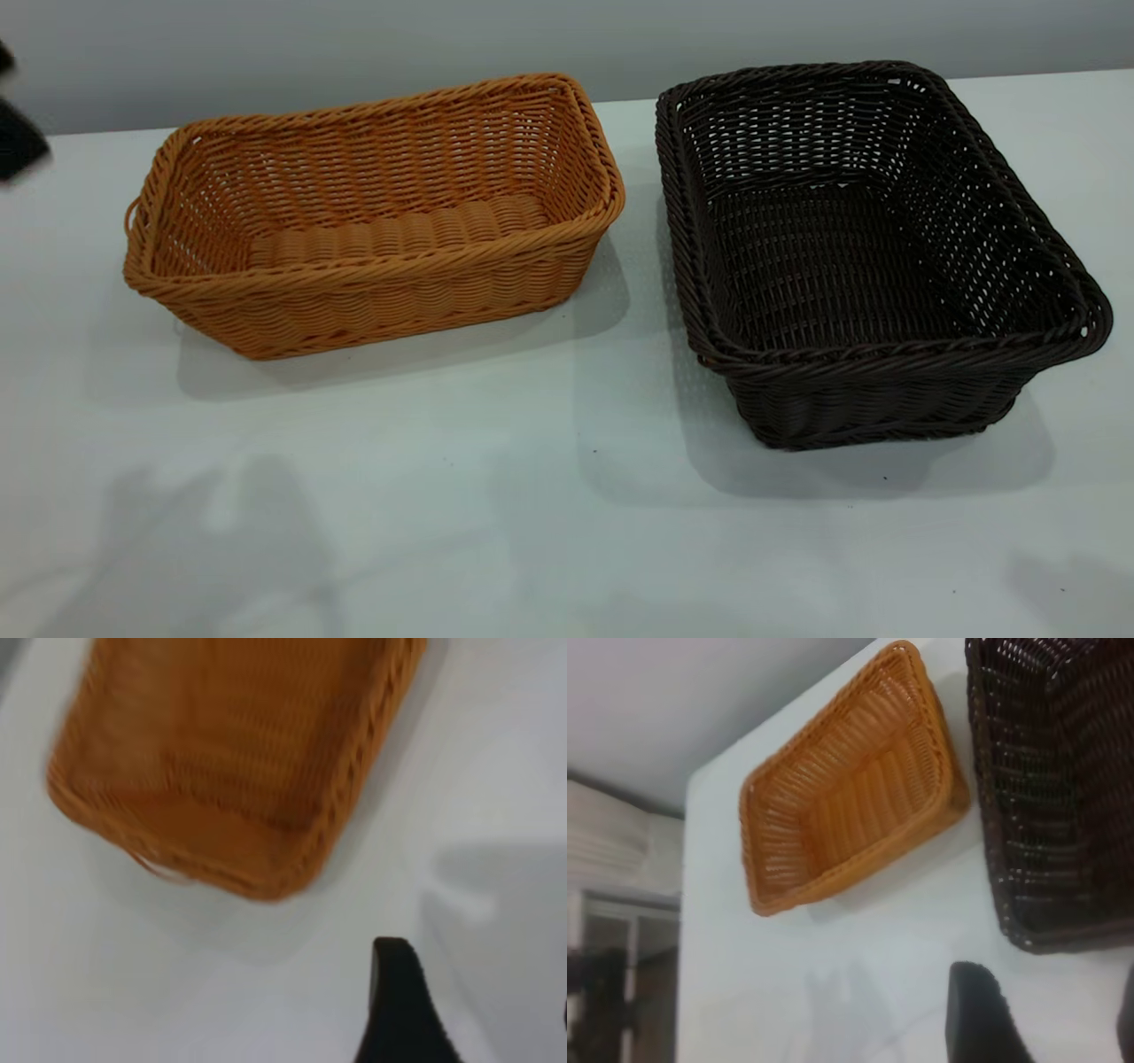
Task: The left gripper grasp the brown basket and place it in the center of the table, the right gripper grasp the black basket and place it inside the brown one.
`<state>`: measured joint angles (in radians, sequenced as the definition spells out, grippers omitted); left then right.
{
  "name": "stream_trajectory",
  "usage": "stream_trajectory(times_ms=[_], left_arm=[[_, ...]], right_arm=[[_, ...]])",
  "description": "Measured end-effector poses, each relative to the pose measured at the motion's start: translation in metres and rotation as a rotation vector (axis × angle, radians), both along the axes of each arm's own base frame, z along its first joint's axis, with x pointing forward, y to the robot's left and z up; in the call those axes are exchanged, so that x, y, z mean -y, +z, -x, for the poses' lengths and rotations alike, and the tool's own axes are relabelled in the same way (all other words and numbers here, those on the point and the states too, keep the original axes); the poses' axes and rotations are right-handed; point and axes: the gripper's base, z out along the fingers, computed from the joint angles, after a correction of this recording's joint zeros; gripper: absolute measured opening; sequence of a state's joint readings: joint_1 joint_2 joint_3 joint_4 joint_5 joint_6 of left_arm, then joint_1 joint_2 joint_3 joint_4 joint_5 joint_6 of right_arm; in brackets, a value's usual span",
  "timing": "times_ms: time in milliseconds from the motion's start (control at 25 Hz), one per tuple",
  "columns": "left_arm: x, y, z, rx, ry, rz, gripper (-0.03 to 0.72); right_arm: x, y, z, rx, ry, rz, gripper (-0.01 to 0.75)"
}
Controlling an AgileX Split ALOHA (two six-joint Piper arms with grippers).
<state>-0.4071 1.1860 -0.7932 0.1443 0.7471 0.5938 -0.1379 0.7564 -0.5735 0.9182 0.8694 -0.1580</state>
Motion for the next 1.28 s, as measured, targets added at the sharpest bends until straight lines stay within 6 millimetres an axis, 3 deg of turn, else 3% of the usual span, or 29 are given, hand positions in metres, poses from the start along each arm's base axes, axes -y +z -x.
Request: stream_trajectory(times_ms=[320,560,720,880,1040,1280], left_arm=[[0.016,-0.046,-0.030,-0.109,-0.005,-0.030,0.491],[0.024,-0.070,-0.042,-0.141,-0.022,-0.040,0.495],[0.026,-0.071,-0.046,-0.109,-0.029,-0.022,0.497],[0.028,-0.070,-0.047,-0.090,-0.032,-0.011,0.498],[0.029,-0.070,-0.049,-0.065,-0.035,0.004,0.498],[0.032,-0.070,-0.054,-0.017,-0.106,0.002,0.498]], right_arm=[[0.004,-0.002,-0.009,-0.051,-0.115,-0.078,0.336],[0.007,-0.033,-0.023,-0.209,-0.218,-0.189,0.336],[0.006,-0.069,-0.023,-0.384,-0.231,-0.222,0.361],[0.005,-0.096,-0.017,-0.490,-0.238,-0.220,0.439],[0.006,-0.098,-0.019,-0.490,-0.257,-0.222,0.510],[0.005,-0.095,-0.022,-0.479,-0.290,-0.283,0.528]])
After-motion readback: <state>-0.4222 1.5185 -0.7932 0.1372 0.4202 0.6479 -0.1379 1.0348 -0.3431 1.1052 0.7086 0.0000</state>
